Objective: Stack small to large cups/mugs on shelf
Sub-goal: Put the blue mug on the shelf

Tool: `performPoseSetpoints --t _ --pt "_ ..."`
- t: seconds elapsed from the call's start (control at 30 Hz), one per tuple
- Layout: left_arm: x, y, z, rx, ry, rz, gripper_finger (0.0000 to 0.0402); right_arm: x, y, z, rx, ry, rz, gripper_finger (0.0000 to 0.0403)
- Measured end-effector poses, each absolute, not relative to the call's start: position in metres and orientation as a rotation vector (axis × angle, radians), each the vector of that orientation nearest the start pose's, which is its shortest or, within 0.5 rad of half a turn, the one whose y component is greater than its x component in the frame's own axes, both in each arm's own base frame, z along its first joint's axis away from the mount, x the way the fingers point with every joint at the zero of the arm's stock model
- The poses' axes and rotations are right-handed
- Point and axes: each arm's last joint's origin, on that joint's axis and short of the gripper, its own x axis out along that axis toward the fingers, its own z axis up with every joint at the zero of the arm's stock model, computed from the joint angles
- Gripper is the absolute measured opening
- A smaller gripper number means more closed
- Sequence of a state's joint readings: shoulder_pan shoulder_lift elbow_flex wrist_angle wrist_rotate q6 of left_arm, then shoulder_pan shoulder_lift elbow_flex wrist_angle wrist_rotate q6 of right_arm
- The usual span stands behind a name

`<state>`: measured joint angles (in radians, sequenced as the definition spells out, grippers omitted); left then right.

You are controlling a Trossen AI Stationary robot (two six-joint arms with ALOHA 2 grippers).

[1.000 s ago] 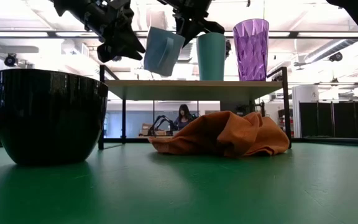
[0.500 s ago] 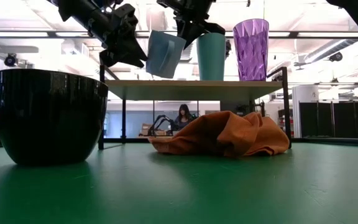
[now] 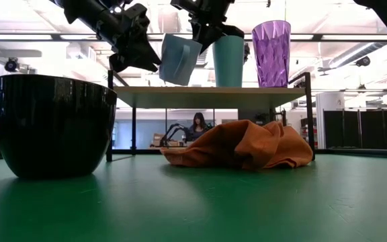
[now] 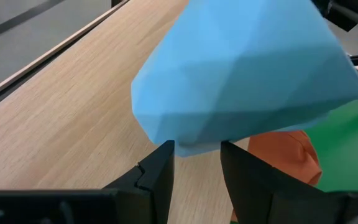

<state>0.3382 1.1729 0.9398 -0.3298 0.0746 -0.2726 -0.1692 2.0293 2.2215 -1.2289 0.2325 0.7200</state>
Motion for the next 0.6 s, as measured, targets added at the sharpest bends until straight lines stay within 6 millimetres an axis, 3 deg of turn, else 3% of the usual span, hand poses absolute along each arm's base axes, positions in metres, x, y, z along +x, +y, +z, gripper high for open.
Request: performPoseSetpoints --t 0.37,0.6 --pt "0.2383 0.0813 0.297 -0.381 0.513 0.33 0.0118 0.4077 -0.0762 0.3633 0.596 0.869 -0.711 0.0026" --pt "0.2386 0.0814 0.2972 -0.382 0.506 0.331 0.0118 0.4085 -0.0758 0.3636 0.597 0.865 -0.7 0.0068"
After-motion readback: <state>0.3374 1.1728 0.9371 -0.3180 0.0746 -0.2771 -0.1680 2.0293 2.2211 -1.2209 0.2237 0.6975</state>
